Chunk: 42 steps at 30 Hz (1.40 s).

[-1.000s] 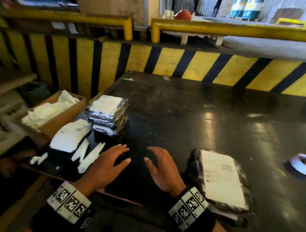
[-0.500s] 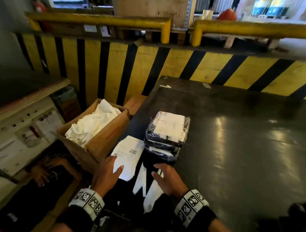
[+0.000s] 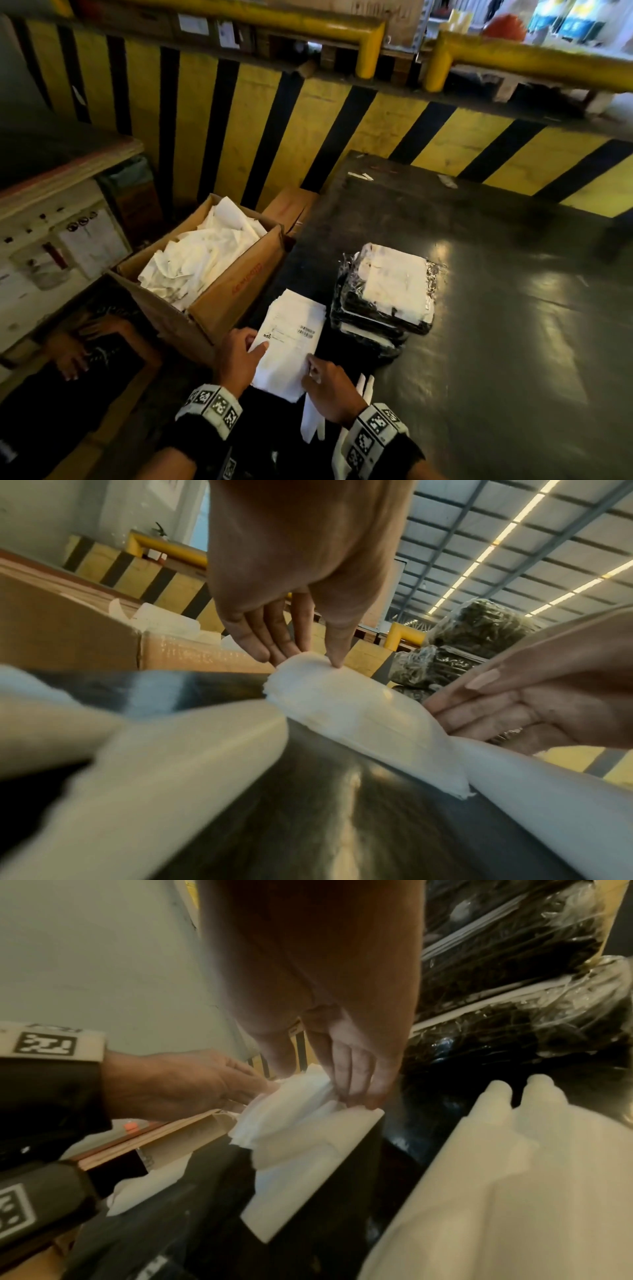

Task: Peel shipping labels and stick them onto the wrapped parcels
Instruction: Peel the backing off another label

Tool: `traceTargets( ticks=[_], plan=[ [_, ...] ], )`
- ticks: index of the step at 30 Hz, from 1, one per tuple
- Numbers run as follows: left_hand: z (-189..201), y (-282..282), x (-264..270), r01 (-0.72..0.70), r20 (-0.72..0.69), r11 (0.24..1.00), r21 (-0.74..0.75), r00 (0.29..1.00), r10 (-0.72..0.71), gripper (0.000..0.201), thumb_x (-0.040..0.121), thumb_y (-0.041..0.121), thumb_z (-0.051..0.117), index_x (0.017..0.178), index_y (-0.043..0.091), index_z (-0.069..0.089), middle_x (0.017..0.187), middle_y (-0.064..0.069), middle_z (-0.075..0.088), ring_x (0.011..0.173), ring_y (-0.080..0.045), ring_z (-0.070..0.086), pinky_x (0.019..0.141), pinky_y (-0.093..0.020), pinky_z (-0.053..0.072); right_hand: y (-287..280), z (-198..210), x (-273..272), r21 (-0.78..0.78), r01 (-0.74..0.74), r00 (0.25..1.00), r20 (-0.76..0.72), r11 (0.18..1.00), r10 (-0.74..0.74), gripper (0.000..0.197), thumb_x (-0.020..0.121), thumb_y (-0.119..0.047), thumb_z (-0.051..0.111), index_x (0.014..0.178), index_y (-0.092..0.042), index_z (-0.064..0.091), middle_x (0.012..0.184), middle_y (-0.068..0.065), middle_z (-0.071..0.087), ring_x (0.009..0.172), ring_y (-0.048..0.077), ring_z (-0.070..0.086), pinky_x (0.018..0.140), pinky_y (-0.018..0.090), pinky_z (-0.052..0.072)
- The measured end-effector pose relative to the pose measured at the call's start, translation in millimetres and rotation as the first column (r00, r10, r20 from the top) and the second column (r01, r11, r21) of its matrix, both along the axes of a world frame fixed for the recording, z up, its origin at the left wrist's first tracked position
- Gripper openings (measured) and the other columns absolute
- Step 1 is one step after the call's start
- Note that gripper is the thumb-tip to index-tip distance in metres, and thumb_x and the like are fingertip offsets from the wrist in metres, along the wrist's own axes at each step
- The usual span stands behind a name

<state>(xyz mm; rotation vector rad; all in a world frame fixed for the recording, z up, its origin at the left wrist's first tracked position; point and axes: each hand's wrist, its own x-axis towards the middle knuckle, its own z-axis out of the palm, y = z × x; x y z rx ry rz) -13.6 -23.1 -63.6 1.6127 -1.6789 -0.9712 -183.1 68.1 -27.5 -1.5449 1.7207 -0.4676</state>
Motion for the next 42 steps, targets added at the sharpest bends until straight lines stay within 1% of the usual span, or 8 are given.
traceTargets(
  ticks=[7, 16, 20, 23, 27, 30, 36, 42],
  plan=[
    [-12, -14, 4, -0.05, -0.225, 0.995, 0.087, 0.972, 0.068, 0.026, 0.074, -0.003, 0.073, 0.064, 0.01, 0.052, 0.062, -0.004, 0.054, 0.06, -0.017, 0.049, 0.059, -0.024, 0.043, 1, 7, 0, -0.035, 0.038, 0.998, 0.049, 0.999, -0.036, 0.029, 0.088, -0.02, 0.048, 0.108, 0.0, 0.055, 0.105, 0.021, 0.063, 0.099, 0.032, 0.06, 0.084, 0.044, 0.045],
    [-5, -17, 11, -0.03, -0.283, 0.995, 0.092, 0.958, 0.055, 0.024, 0.079, -0.003, 0.069, 0.068, 0.009, 0.051, 0.065, -0.007, 0.052, 0.063, -0.018, 0.049, 0.056, -0.018, 0.041, 4, 14, -6, -0.075, 0.098, 0.992, 0.089, 0.992, -0.091, 0.028, 0.088, -0.016, 0.051, 0.068, -0.035, 0.056, 0.066, -0.018, 0.06, 0.063, -0.001, 0.054, 0.063, 0.02, 0.042],
    [0, -16, 14, 0.026, -0.255, 0.999, 0.031, 0.967, -0.017, 0.025, 0.08, -0.004, 0.067, 0.064, 0.01, 0.054, 0.067, -0.009, 0.055, 0.065, -0.018, 0.05, 0.067, -0.024, 0.043, 7, 22, -11, -0.073, 0.166, 0.983, 0.095, 0.983, -0.159, 0.026, 0.092, -0.016, 0.054, 0.116, -0.009, 0.062, 0.108, 0.0, 0.066, 0.105, 0.011, 0.059, 0.082, 0.016, 0.042],
    [8, -17, 19, 0.015, -0.253, 1.0, 0.006, 0.967, -0.013, 0.02, 0.08, 0.001, 0.069, 0.067, 0.013, 0.059, 0.078, -0.014, 0.062, 0.074, -0.022, 0.057, 0.074, -0.033, 0.046, 8, 27, -15, -0.108, 0.189, 0.979, 0.1, 0.976, -0.178, 0.026, 0.093, -0.016, 0.054, 0.113, -0.005, 0.065, 0.11, 0.002, 0.068, 0.106, 0.011, 0.061, 0.078, 0.012, 0.044],
    [53, -11, 12, 0.037, -0.315, 0.994, -0.105, 0.947, -0.068, 0.014, 0.082, 0.006, 0.069, 0.071, 0.015, 0.066, 0.067, 0.004, 0.069, 0.07, -0.009, 0.061, 0.064, -0.014, 0.047, 3, 34, -21, -0.214, 0.241, 0.967, 0.13, 0.947, -0.217, 0.025, 0.093, -0.018, 0.054, 0.1, 0.003, 0.065, 0.096, 0.015, 0.072, 0.087, 0.02, 0.067, 0.078, 0.028, 0.053],
    [90, 3, 0, 0.057, -0.376, 0.986, -0.156, 0.92, -0.113, 0.009, 0.081, 0.012, 0.07, 0.076, 0.019, 0.069, 0.073, 0.01, 0.072, 0.071, -0.001, 0.064, 0.068, -0.019, 0.05, 2, 46, -22, -0.251, 0.332, 0.921, 0.296, 0.909, -0.255, 0.028, 0.088, -0.024, 0.063, 0.113, -0.01, 0.062, 0.096, 0.004, 0.07, 0.085, 0.007, 0.064, 0.072, 0.009, 0.047],
    [145, 14, -27, 0.01, -0.526, 0.987, -0.161, 0.845, -0.095, 0.003, 0.081, 0.02, 0.07, 0.083, 0.02, 0.069, 0.084, 0.004, 0.072, 0.081, -0.008, 0.065, 0.067, -0.019, 0.049, 21, 87, -34, -0.237, 0.457, 0.754, 0.614, 0.857, -0.233, 0.01, 0.086, -0.006, 0.063, 0.088, 0.001, 0.07, 0.076, 0.015, 0.071, 0.071, 0.017, 0.065, 0.072, 0.03, 0.054],
    [168, 18, -52, 0.065, -0.574, 0.989, -0.135, 0.808, -0.131, 0.009, 0.08, 0.025, 0.069, 0.086, 0.017, 0.069, 0.089, 0.002, 0.073, 0.084, -0.016, 0.068, 0.071, -0.03, 0.056, 54, 123, -50, -0.206, 0.465, 0.657, 0.733, 0.861, -0.179, 0.011, 0.086, 0.001, 0.058, 0.085, 0.008, 0.067, 0.071, 0.012, 0.069, 0.065, 0.014, 0.064, 0.064, 0.019, 0.052]
  ],
)
